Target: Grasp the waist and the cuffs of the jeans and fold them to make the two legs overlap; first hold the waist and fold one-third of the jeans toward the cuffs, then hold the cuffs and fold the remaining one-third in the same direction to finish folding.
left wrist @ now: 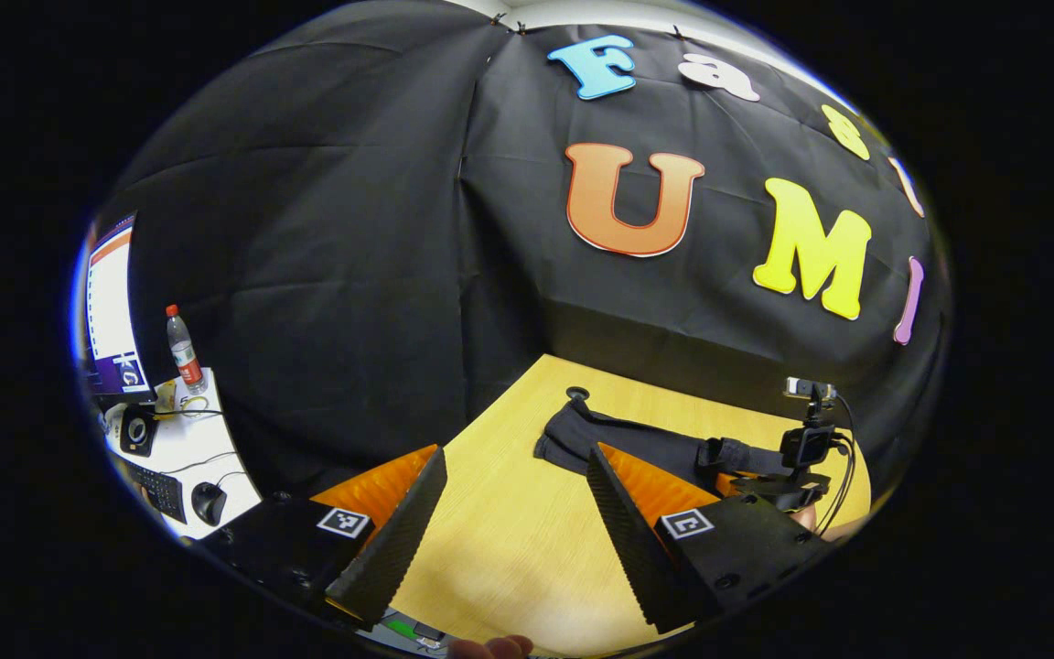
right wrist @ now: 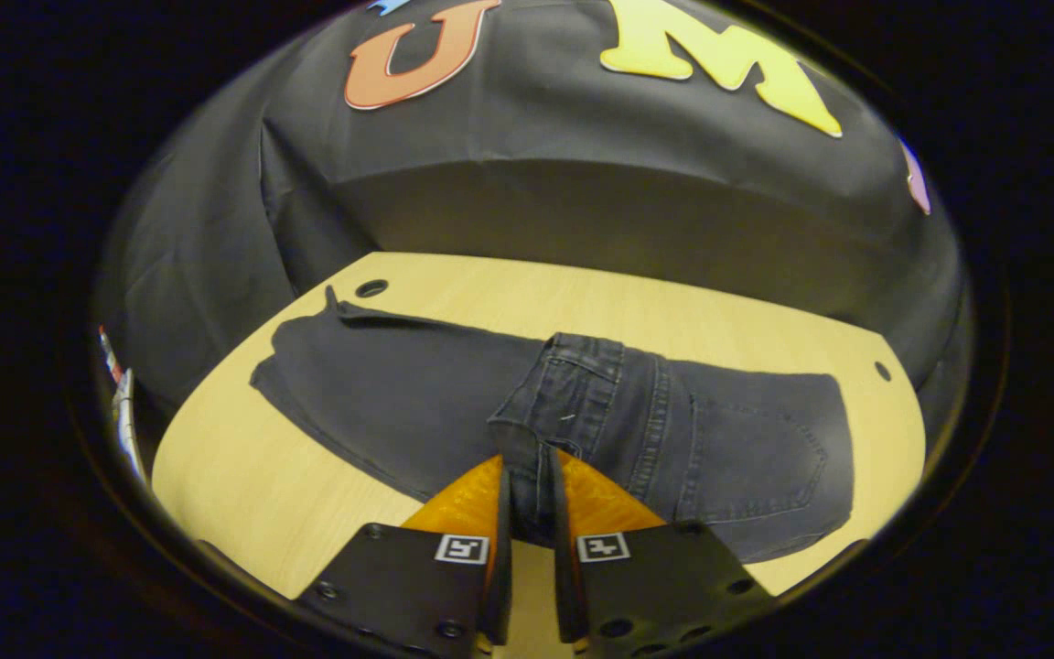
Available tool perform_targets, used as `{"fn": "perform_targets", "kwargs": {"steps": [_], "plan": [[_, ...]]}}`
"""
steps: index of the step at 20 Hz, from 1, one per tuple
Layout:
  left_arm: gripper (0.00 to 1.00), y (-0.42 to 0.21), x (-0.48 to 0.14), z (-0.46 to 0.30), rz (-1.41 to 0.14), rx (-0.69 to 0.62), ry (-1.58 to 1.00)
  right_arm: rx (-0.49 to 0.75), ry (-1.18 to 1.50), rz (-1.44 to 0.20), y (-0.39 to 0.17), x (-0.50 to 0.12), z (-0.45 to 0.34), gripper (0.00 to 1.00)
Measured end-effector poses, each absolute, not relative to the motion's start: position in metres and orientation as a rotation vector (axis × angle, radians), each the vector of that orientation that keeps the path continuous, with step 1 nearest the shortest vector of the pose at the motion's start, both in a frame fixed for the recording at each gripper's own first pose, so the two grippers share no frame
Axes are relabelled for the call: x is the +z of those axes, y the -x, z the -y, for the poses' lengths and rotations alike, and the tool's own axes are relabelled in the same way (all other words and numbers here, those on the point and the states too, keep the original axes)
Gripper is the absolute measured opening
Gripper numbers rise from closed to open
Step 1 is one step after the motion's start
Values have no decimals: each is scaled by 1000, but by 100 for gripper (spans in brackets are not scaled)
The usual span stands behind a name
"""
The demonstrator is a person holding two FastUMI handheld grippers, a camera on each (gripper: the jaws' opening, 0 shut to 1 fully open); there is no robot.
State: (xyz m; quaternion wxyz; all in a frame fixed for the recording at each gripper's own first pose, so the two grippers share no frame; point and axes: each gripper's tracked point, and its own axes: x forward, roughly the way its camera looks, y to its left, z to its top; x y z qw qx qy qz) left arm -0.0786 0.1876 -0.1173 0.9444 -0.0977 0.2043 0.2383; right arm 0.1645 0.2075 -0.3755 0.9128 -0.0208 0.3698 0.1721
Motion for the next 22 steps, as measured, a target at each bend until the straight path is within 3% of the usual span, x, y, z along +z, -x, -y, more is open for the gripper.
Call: {"fn": "perform_targets", "kwargs": {"steps": [2,6,7,10,12,14,15,16,18,19,22], "plan": [[99,77,-118,-183,-423,476,197,389,38,-745,-162,-369,-216,29],[99,72,-120,-177,-427,456,208,480,-47,-720,-138,-327,-221,86],[100,69,-120,-175,-424,448,215,489,-53,-690,-135,-309,-213,91],[99,58,-129,-170,-431,422,261,492,-57,-601,-121,-255,-181,99],[99,47,-136,-167,-431,404,291,482,-67,-544,-113,-213,-159,94],[99,34,-147,-161,-430,355,338,487,-72,-494,-99,-174,-138,99],[99,26,-155,-157,-433,327,386,488,-60,-472,-93,-156,-124,94],[99,17,-166,-153,-447,304,449,494,-52,-462,-86,-143,-114,99],[99,-1,-187,-150,-474,293,565,509,-58,-461,-73,-120,-93,94],[99,-10,-199,-150,-485,286,627,501,-57,-459,-69,-112,-78,99],[99,-43,-225,-144,-493,270,927,451,-24,-461,-63,-101,-34,99]]}}
